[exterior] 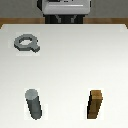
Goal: Put the loop with the handle onto the peg.
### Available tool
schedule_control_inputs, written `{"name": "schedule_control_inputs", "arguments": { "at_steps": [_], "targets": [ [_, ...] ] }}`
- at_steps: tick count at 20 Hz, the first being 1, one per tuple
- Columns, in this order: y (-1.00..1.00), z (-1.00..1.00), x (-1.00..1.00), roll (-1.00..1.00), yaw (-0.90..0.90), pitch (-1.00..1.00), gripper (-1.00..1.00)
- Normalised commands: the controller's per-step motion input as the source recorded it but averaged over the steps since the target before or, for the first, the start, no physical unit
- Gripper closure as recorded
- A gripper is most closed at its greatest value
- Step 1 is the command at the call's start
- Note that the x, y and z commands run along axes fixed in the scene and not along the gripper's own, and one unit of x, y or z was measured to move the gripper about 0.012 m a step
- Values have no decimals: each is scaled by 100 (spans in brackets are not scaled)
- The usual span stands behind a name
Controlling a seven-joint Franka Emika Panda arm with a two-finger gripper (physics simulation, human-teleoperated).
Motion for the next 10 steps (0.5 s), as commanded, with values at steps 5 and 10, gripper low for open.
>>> {"name": "schedule_control_inputs", "arguments": {
  "at_steps": [5,10],
  "targets": [
    [0,0,0,0,0,0,-100],
    [-60,0,0,0,0,0,-100]
  ]
}}
